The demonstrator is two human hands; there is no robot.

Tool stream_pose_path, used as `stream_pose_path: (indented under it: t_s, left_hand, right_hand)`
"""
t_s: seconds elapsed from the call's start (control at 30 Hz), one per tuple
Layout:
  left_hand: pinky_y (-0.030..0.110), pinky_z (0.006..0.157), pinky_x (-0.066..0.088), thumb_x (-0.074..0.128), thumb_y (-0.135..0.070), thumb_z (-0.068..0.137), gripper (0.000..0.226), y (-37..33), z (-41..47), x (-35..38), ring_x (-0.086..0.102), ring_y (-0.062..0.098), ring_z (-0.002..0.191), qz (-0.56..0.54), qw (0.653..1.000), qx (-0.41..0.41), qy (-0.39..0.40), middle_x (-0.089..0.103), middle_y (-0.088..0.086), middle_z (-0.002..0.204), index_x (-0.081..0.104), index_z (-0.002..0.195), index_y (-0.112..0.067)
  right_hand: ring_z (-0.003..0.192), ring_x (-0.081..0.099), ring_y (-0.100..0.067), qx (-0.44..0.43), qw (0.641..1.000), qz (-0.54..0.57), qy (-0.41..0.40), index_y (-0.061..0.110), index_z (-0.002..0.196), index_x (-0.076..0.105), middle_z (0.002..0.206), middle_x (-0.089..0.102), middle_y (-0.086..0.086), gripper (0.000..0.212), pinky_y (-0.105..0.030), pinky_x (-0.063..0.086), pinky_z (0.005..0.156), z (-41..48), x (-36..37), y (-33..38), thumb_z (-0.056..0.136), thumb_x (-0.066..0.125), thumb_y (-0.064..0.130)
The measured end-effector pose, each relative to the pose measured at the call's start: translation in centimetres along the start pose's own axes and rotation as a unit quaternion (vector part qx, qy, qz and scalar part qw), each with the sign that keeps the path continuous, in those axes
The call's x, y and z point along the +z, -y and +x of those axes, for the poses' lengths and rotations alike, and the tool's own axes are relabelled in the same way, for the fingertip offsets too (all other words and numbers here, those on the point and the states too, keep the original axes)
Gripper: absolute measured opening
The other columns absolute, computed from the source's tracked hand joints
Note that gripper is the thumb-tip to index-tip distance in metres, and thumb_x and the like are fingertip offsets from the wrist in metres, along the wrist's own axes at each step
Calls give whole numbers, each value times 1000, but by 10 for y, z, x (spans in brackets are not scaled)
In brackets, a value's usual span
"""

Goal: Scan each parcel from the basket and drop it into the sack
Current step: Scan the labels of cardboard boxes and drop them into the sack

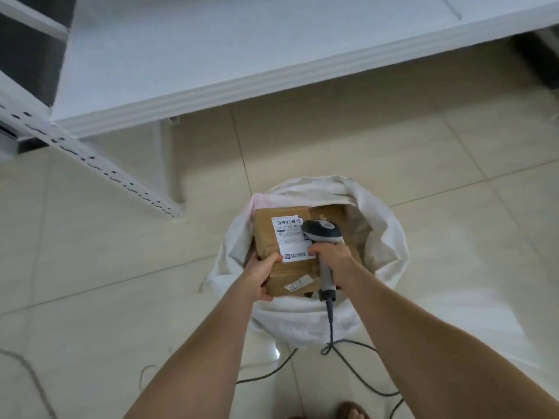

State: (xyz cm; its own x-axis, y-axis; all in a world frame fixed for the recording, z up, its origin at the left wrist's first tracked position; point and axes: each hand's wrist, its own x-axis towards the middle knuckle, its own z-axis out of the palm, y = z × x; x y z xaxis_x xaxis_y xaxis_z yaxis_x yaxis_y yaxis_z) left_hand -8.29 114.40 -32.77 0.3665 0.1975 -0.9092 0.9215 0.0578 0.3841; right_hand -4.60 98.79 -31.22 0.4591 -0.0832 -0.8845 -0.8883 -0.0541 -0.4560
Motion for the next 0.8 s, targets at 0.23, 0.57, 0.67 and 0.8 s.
stream_pose_path:
  t_s: [0.23,0.57,0.67,0.8]
  left_hand:
    - [45,86,50,51,-15,92,38,33,60,-16,57,32,105,60,994,-3,-88,59,11,123,48,129,-19]
    - [37,97,47,51,-10,91,47,5,29,-9,53,35,119,173,972,8,-161,54,21,131,43,136,2]
    - [42,92,52,57,-8,84,38,-24,-17,-4,62,35,107,162,974,43,-151,64,21,117,57,121,2]
    - [38,87,55,60,-12,83,30,-71,-95,9,65,30,97,179,973,100,-108,68,11,109,63,113,-9]
  right_hand:
    - [110,57,-28,-17,994,-82,66,7,104,61,109,63,-10,28,-40,45,101,52,51,-38,79,74,2]
    - [94,54,-25,2,997,-67,41,5,108,60,92,56,-7,31,-37,47,86,14,16,-15,82,75,10]
    - [80,55,-23,-18,999,-40,21,5,96,61,82,56,-8,22,-34,47,73,-30,-2,6,79,75,8]
    - [78,61,-28,-27,999,21,25,3,84,62,84,64,-15,8,-31,50,64,-106,-33,40,80,68,0]
